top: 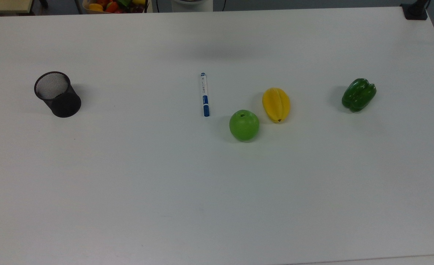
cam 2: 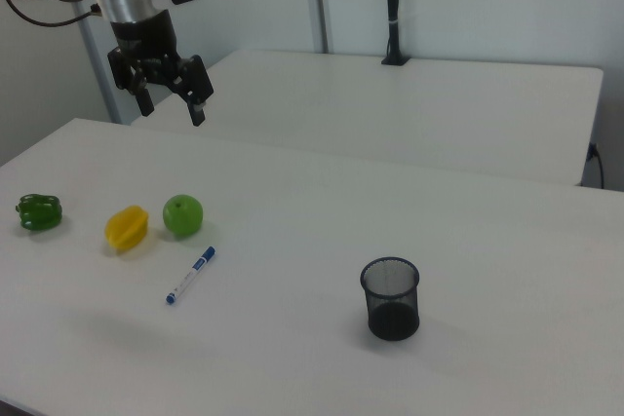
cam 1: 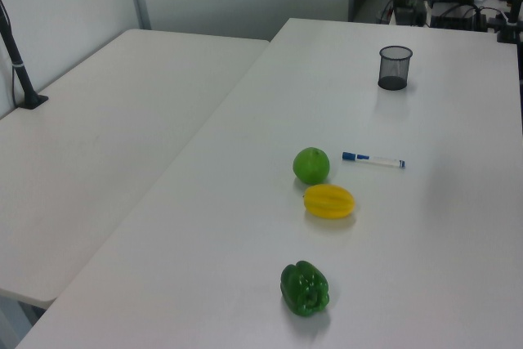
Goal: Place marker
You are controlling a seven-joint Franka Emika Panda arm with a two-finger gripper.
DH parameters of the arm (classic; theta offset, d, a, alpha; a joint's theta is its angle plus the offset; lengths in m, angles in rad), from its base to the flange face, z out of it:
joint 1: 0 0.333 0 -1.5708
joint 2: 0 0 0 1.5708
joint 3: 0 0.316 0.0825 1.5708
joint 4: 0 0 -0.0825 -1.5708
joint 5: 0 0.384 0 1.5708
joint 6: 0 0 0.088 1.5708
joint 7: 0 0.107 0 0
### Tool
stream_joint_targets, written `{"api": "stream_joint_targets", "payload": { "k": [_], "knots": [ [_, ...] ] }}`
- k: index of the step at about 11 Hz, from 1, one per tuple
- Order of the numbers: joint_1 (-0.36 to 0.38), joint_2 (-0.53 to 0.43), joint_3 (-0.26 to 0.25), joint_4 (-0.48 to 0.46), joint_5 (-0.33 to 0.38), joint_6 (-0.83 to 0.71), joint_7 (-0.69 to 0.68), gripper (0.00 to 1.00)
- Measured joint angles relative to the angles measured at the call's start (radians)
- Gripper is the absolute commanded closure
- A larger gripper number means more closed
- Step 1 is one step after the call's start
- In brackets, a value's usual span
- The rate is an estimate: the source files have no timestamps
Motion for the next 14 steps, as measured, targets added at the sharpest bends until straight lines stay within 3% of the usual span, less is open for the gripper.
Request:
{"api": "stream_joint_targets", "payload": {
  "k": [14],
  "knots": [
    [0.001, 0.0, 0.002, -0.01, 0.014, -0.004, -0.004, 0.0]
  ]
}}
